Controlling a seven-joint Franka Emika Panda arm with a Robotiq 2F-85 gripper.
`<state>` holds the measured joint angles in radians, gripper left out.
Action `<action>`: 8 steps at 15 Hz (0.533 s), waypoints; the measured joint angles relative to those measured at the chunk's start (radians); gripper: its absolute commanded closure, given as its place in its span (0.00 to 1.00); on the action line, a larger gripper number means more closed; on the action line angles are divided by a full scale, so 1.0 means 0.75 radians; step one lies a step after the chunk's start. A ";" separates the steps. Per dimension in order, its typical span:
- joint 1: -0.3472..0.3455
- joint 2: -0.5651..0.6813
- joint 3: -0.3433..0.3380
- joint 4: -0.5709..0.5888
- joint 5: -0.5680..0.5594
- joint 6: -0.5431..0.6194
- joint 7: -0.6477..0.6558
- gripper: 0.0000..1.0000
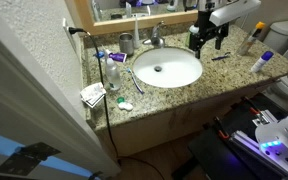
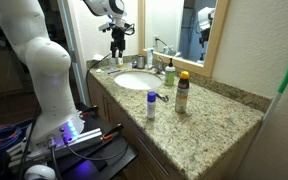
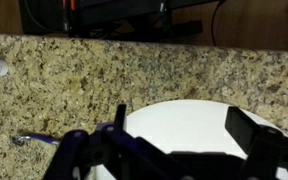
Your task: Move the silver cup to the right
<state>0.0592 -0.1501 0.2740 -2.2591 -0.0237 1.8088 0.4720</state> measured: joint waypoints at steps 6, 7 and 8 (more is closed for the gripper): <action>0.030 0.028 -0.016 0.019 0.028 0.001 0.002 0.00; 0.044 0.059 -0.016 0.052 0.064 0.007 0.011 0.00; 0.062 0.101 -0.016 0.107 0.107 0.018 0.038 0.00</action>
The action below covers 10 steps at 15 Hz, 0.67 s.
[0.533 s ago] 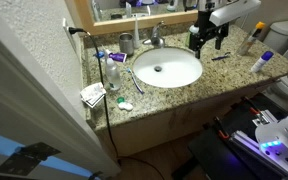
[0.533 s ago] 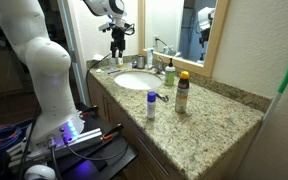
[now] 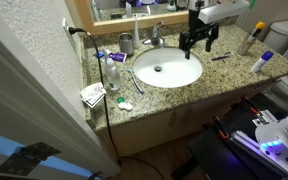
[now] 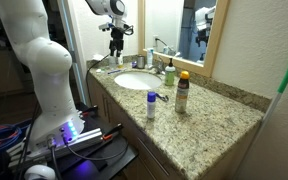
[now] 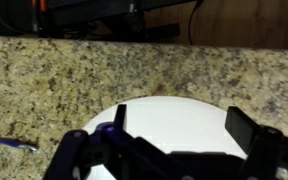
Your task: Move the silver cup to the right
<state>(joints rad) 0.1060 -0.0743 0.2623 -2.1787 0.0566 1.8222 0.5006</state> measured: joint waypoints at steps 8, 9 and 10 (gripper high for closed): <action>0.080 0.244 -0.020 0.440 0.165 0.061 0.286 0.00; 0.084 0.244 -0.024 0.439 0.165 0.061 0.286 0.00; 0.092 0.251 -0.028 0.439 0.153 0.058 0.302 0.00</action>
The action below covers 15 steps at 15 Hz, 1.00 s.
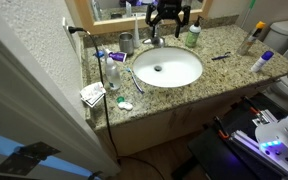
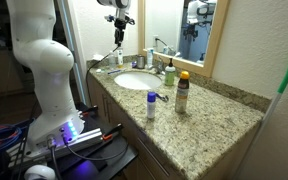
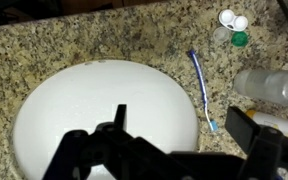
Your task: Move the silver cup to the right
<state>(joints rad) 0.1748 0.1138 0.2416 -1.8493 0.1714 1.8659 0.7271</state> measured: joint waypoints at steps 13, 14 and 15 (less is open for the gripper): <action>0.072 0.484 -0.123 0.451 -0.008 0.240 0.497 0.00; 0.074 0.485 -0.123 0.447 -0.008 0.240 0.497 0.00; 0.076 0.486 -0.123 0.445 -0.008 0.240 0.497 0.00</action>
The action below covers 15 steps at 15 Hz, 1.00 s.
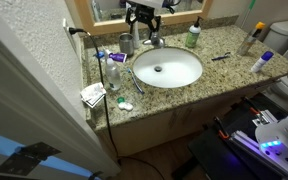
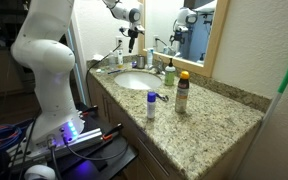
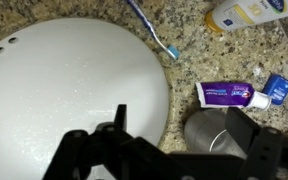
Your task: Move the silver cup to the right
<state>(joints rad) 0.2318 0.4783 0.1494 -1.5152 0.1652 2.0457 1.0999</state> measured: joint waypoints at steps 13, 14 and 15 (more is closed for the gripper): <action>0.023 0.243 -0.088 0.168 -0.005 0.318 0.120 0.00; 0.029 0.262 -0.088 0.183 -0.005 0.331 0.120 0.00; 0.035 0.278 -0.089 0.199 -0.005 0.340 0.125 0.00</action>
<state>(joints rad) 0.2580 0.6869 0.0828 -1.3663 0.1614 2.3011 1.1936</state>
